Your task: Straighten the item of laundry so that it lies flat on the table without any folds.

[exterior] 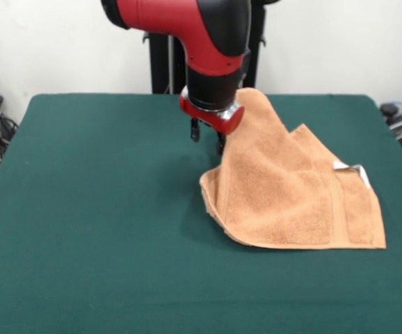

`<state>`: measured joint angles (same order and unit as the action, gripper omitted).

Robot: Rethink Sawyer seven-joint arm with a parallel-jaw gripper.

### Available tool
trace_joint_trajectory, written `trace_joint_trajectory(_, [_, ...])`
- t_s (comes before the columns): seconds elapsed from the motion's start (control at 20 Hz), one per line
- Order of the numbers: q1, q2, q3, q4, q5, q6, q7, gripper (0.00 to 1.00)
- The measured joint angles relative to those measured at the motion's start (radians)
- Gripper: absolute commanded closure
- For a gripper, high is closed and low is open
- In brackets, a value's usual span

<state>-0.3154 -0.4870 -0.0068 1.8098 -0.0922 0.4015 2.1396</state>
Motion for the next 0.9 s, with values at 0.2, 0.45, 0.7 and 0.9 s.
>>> trace_joint_trajectory(0.2, [-0.009,-0.023,0.025,0.000,0.000,0.035,0.000,0.00])
trace_joint_trajectory(0.45, [-0.013,-0.035,0.045,0.000,0.000,0.053,0.000,0.00])
trace_joint_trajectory(0.7, [-0.022,-0.037,0.067,0.000,0.000,0.052,0.000,0.00])
trace_joint_trajectory(0.9, [-0.023,-0.030,0.069,-0.007,0.000,0.060,0.000,0.00])
